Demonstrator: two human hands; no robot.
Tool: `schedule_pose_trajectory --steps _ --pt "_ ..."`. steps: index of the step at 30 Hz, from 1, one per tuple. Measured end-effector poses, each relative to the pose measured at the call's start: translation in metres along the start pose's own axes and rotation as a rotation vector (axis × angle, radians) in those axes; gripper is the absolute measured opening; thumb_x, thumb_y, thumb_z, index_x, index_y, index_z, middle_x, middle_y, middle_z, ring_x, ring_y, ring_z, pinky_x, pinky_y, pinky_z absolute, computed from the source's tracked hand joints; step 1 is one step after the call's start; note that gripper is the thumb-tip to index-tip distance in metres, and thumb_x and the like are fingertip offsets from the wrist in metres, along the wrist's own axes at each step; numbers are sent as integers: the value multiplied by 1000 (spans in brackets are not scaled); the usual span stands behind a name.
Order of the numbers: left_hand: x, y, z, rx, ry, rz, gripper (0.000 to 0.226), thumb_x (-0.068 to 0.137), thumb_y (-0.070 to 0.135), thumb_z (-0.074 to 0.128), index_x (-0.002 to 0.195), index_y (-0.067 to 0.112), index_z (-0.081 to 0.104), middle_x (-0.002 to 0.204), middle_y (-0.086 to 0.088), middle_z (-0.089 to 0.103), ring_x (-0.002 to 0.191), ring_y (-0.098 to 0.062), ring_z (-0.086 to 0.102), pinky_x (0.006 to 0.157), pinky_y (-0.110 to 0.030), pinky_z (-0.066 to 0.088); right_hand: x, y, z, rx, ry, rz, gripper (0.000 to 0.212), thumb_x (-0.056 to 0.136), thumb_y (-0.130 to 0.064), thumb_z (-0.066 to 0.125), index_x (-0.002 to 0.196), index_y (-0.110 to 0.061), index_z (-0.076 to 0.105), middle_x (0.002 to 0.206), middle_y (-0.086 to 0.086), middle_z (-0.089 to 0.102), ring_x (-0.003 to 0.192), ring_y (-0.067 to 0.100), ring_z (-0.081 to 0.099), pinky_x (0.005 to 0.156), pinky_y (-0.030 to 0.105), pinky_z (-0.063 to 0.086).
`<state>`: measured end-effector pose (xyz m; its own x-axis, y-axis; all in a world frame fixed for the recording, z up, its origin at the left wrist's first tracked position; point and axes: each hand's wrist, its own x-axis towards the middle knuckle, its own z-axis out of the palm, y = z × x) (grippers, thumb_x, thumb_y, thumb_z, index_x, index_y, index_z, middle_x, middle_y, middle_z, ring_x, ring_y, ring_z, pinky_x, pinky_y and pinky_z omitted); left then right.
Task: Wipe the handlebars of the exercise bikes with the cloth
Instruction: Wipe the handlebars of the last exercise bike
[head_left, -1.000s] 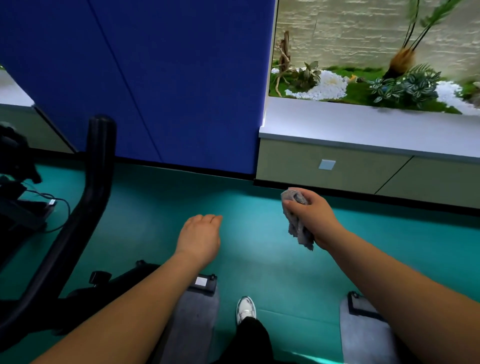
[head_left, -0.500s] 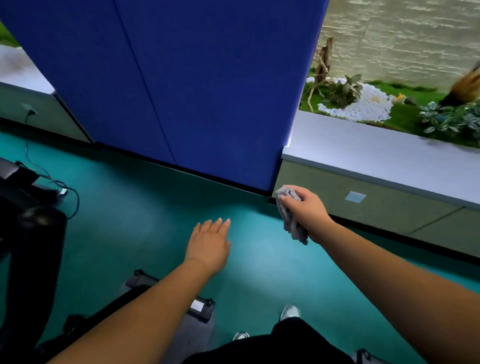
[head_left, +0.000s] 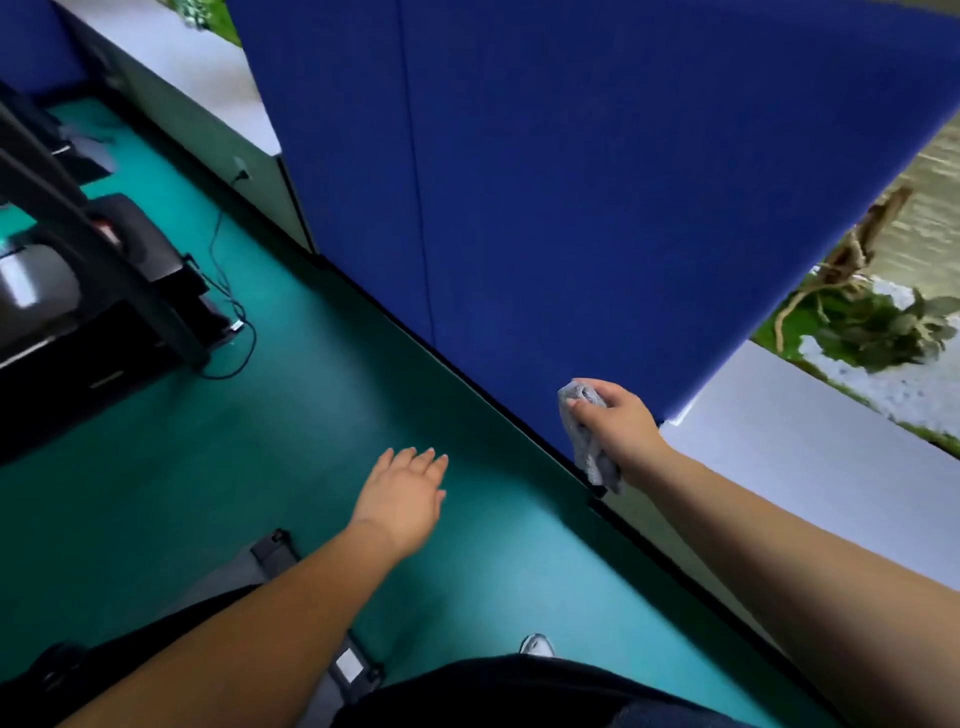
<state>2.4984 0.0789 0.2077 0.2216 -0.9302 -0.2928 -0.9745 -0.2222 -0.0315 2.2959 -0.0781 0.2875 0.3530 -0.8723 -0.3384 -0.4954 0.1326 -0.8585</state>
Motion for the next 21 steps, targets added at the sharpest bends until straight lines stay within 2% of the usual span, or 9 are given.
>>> schedule_pose_trajectory --steps 2,5,9,19,21 --pt "12 -4 -5 -21 4 -66 53 101 37 29 151 21 20 156 0 25 142 -22 22 118 -39 8 27 -13 1 -14 -60 -6 13 89 -18 54 82 -23 64 76 1 62 70 21 58 70 34 50" --pt "21 -18 -7 -73 -3 -169 53 101 36 30 151 21 20 156 0 26 141 -23 24 118 -39 9 62 -30 14 -21 -167 -24 12 92 -17 53 92 -17 65 82 8 64 73 25 60 71 37 53" --pt "33 -50 -2 -107 -58 -288 54 100 36 32 150 21 20 155 0 27 140 -23 25 117 -40 11 110 -51 50 -51 -268 -15 17 92 -24 56 106 -31 63 98 7 71 89 28 68 77 38 55" --pt "108 -150 3 -180 -73 -476 55 99 35 33 150 20 20 154 0 30 139 -21 28 117 -39 13 228 -127 149 -136 -389 -79 25 92 -29 57 117 -29 62 105 -2 67 94 19 65 85 38 54" --pt "120 -167 -2 -201 -57 -495 54 99 35 33 150 20 21 154 0 30 138 -21 29 117 -39 14 243 -141 166 -153 -407 -94 26 93 -29 57 118 -29 62 106 -3 67 94 18 65 81 35 53"
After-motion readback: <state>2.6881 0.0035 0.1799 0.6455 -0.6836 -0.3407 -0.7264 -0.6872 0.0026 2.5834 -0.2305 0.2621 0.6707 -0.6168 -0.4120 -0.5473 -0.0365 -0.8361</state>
